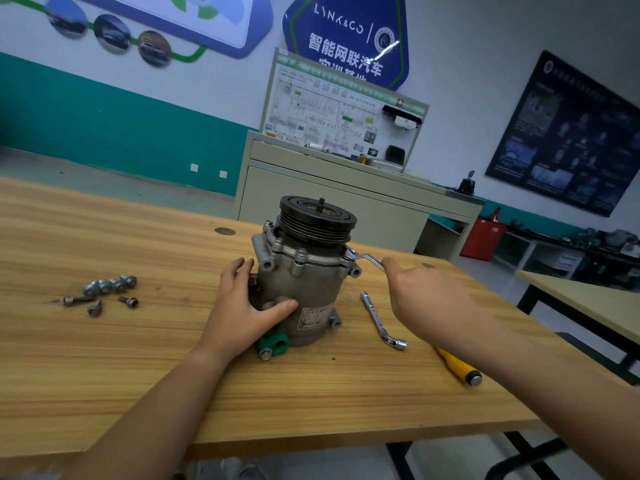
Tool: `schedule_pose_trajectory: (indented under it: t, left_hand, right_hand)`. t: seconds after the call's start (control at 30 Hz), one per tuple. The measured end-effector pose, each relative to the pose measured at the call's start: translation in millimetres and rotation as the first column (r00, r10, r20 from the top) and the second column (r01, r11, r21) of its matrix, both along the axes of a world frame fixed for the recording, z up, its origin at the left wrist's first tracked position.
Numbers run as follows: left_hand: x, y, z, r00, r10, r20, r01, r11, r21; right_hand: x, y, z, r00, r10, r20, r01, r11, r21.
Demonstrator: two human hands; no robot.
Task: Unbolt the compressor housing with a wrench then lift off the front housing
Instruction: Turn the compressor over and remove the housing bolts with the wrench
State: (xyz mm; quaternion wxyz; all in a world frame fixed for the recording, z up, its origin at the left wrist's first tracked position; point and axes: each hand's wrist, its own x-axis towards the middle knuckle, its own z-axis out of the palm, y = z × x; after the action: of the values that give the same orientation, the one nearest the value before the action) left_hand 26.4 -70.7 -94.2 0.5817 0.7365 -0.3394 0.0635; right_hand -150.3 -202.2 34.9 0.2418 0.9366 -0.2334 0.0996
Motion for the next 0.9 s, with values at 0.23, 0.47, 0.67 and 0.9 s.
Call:
schedule_pose_trajectory:
  t: [0.23, 0.47, 0.67, 0.9]
  left_hand:
    - [-0.4, 0.7, 0.2, 1.0, 0.004, 0.002, -0.004, 1.0, 0.004]
    - [-1.7, 0.5, 1.3, 1.0, -0.014, -0.002, 0.013, 1.0, -0.014]
    - [-2.6, 0.1, 0.9, 1.0, -0.009, -0.006, 0.009, 1.0, -0.015]
    - [-1.9, -0.4, 0.1, 1.0, -0.017, 0.001, 0.017, 1.0, -0.025]
  right_hand:
    - [-0.4, 13.6, 28.5, 0.983, 0.039, -0.177, -0.049, 0.997, -0.053]
    - [7.5, 21.1, 40.2, 0.957, 0.04, -0.288, -0.086, 0.985, -0.148]
    - [18.8, -3.2, 47.2, 0.923, -0.06, -0.381, -0.052, 0.959, -0.277]
    - [57.5, -30.6, 29.0, 0.986, 0.047, -0.162, -0.083, 0.971, -0.224]
